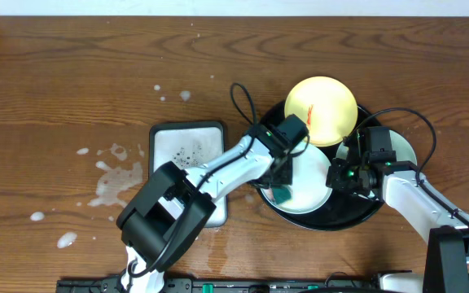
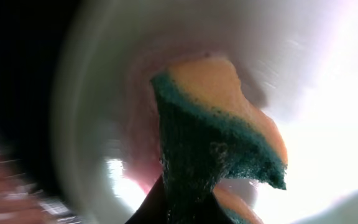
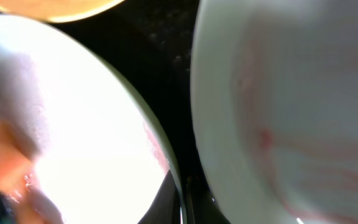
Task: Clean dirty plates on tray and stack at the side
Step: 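Scrub the left pale green plate with the sponge in the left gripper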
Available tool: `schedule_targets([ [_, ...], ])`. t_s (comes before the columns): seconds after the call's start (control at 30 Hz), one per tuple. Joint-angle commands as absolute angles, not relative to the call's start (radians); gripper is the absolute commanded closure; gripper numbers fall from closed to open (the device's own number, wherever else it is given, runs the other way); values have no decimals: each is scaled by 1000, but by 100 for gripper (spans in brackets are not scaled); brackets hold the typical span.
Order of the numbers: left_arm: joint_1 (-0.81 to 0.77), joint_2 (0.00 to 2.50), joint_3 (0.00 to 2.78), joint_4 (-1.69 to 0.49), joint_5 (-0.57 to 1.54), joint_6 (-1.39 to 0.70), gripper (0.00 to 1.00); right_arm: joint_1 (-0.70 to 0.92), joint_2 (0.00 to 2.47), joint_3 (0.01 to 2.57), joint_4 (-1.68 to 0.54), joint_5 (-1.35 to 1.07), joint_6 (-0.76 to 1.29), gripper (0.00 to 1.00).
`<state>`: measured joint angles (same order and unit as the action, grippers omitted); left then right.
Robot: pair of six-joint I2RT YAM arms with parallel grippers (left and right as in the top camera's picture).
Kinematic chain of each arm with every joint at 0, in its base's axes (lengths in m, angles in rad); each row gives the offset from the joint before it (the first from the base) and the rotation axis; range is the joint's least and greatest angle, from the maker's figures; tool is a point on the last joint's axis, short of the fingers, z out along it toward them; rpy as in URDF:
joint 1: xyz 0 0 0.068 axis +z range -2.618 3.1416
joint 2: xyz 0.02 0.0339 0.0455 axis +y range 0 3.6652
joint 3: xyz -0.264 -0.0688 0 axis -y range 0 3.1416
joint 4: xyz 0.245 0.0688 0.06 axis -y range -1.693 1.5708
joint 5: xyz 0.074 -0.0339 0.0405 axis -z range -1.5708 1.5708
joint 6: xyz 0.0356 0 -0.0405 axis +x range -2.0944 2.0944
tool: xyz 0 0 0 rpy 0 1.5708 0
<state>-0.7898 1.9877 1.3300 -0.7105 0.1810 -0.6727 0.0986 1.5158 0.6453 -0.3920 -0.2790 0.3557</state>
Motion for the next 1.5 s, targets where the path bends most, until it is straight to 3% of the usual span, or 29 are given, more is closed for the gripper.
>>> schedule_targets([
  [0.0, -744, 2041, 1310, -746, -58, -632, 92, 99, 1536, 641, -397, -240, 369, 99],
  [0.17, -743, 2041, 1313, -659, -28, -629, 92, 99, 1536, 641, -398, -239, 369, 99],
  [0.53, -781, 2090, 1313, -331, 419, -648, 90, 99, 1536, 641, -407, -239, 360, 99],
  [0.87, -822, 2155, 1313, -272, 586, -666, 92, 99, 1536, 641, -408, -239, 358, 99],
  [1.17, -840, 2141, 1313, -381, 579, -634, 92, 99, 1536, 641, -408, -239, 358, 99],
  [1.47, -783, 2086, 1326, -695, 60, -683, 92, 99, 1536, 641, -408, -240, 358, 99],
])
